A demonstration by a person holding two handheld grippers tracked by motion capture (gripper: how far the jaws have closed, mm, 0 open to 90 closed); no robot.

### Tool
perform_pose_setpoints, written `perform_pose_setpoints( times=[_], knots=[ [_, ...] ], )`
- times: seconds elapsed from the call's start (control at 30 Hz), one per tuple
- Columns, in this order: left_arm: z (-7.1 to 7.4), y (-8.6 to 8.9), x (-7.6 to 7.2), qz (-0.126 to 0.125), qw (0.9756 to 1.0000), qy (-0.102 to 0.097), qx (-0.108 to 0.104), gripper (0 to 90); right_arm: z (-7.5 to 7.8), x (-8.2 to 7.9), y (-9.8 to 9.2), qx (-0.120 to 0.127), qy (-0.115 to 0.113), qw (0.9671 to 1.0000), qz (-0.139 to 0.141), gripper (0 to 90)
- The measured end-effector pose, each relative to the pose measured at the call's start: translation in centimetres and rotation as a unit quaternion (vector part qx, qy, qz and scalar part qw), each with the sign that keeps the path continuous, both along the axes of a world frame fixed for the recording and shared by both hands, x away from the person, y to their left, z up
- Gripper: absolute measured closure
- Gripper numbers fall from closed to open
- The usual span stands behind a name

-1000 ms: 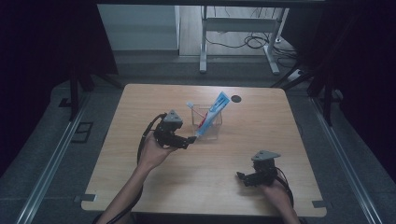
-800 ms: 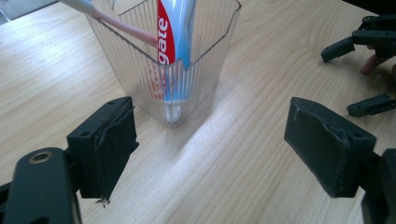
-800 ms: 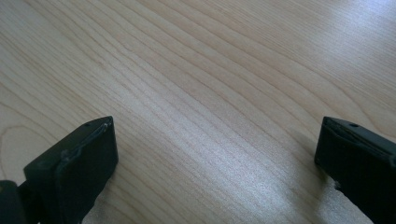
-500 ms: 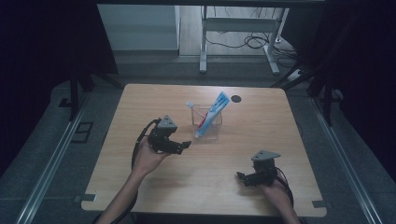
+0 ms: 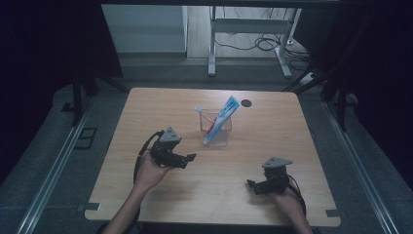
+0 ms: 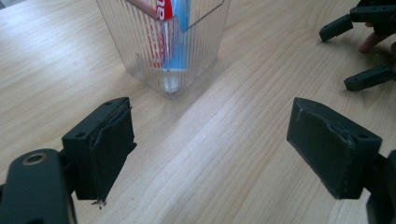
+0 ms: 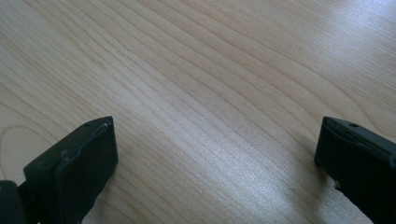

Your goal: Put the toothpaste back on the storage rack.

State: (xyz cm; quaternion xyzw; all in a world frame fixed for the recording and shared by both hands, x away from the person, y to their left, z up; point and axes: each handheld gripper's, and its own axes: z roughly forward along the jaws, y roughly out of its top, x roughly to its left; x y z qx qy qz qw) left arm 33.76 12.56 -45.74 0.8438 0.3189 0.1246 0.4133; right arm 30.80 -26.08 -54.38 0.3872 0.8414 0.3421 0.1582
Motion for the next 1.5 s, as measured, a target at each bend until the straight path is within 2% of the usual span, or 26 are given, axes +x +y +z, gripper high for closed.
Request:
perform_pose_setpoints(
  times=[0.13,0.53,0.9,1.13,1.23,1.5],
  knots=[
    [-0.6,0.4,-0.4,0.004,1.0000,0.002,0.001,14.8,0.0,0.0,0.0,0.001,0.001,1.0000,-0.001,0.0],
    [-1.5,1.8,-2.2,0.015,0.9998,-0.008,0.013,14.2,0.0,0.0,0.0,0.001,0.000,1.0000,-0.001,0.0],
    [-2.8,2.7,-3.7,0.027,0.9991,-0.014,0.031,13.6,0.0,0.0,0.0,0.001,0.000,1.0000,-0.003,0.0],
    [-4.2,3.4,-4.6,0.037,0.9988,-0.009,0.029,13.5,0.0,0.0,0.1,0.001,0.002,1.0000,-0.004,0.0],
    [-4.9,3.6,-5.0,0.042,0.9988,-0.001,0.024,13.5,0.0,0.0,0.1,0.001,0.002,1.0000,-0.004,0.0],
    [-6.4,3.9,-5.6,0.047,0.9985,0.007,0.028,13.4,0.0,0.0,0.1,0.001,0.000,1.0000,-0.003,0.0]
  ],
)
